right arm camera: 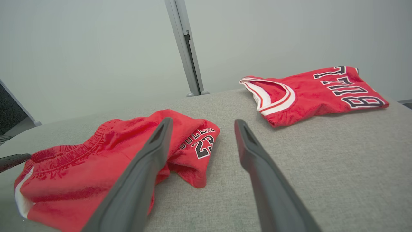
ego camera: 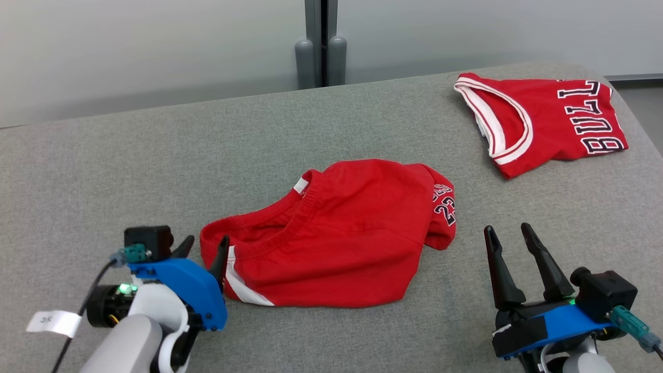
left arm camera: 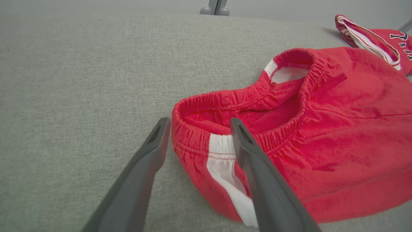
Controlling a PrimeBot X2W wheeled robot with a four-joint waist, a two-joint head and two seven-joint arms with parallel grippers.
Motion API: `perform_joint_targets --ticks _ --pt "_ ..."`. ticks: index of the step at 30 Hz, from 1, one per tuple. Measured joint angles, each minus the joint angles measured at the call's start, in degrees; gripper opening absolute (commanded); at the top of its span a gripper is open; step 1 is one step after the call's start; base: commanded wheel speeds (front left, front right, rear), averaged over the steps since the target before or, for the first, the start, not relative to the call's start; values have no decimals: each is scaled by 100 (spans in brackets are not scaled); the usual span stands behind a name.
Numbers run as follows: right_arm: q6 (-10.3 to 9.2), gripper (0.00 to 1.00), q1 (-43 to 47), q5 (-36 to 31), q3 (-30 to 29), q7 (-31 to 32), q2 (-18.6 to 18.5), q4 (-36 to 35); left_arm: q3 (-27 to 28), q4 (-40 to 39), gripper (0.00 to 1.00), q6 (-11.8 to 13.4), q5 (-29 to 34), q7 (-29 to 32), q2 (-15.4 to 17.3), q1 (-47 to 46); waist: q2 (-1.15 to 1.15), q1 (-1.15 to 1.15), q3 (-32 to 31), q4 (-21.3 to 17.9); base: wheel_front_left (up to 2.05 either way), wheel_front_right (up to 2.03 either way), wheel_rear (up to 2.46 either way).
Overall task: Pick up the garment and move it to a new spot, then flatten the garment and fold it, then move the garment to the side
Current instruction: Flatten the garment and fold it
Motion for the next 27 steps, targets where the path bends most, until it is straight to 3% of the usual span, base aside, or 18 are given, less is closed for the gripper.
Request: perform_joint_targets --ticks 5,9,16,27 --pt "0 100 1 -21 -37 5 0 -32 166 -823 100 436 4 421 185 -65 0 0 21 -26 0 0 0" --pt "0 100 9 -19 -31 31 0 -44 98 -1137 100 448 -291 942 -109 -451 0 0 89 -78 0 0 0" --pt "0 100 -106 37 107 -2 -1 -33 116 -309 100 426 -937 1749 -759 -1397 0 0 214 -384 0 0 0" --pt "0 100 -193 60 301 -69 -2 3 318 1313 100 643 -1147 2140 -1015 -2350 0 0 528 -962 0 0 0"
